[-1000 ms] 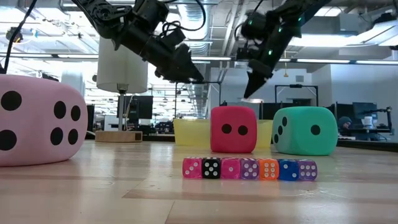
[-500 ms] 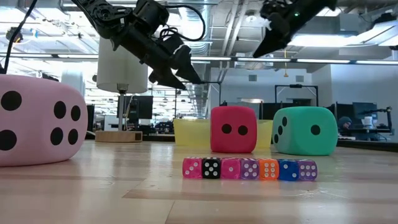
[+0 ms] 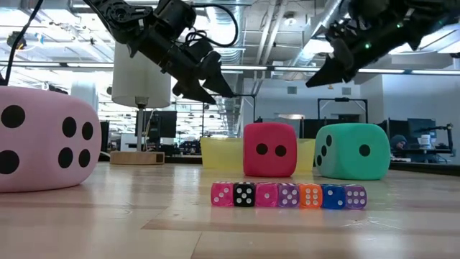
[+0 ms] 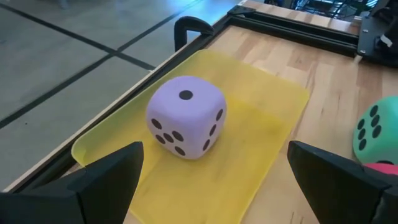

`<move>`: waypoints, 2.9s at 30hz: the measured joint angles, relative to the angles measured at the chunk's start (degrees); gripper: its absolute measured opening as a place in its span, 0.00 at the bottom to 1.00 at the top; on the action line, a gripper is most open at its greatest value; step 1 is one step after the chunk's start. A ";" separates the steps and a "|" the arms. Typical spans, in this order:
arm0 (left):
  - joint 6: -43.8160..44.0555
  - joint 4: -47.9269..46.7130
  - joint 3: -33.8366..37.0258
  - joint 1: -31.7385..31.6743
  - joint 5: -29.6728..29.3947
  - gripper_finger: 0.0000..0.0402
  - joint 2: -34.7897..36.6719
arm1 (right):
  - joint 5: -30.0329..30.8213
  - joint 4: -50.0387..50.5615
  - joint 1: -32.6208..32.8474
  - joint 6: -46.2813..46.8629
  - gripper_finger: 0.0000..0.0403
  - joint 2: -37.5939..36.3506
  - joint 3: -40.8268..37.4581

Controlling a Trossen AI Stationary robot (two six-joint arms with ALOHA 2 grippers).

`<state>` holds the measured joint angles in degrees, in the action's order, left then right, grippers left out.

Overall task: Pick & Place Dice
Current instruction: Adjust the yellow bin

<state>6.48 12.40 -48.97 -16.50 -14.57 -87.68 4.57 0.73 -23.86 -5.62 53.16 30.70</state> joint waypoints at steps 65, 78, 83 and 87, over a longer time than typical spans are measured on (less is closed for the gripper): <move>-7.54 3.00 23.58 5.87 -2.60 0.33 37.76 | -7.79 15.59 5.35 -4.63 0.00 53.63 44.46; -7.52 3.12 23.58 5.97 -2.60 0.33 37.70 | -7.97 22.01 3.63 -7.04 0.00 58.74 51.10; -7.52 3.06 23.58 5.98 -2.60 0.33 37.70 | -10.53 24.35 3.59 -7.94 0.00 58.74 51.04; -7.52 3.06 23.56 5.98 -2.60 0.33 37.70 | -10.57 24.13 3.56 -8.14 0.00 58.74 50.64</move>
<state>-1.04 15.46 -25.41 -10.52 -17.17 -49.98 -6.00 24.86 -20.29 -13.76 111.90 81.34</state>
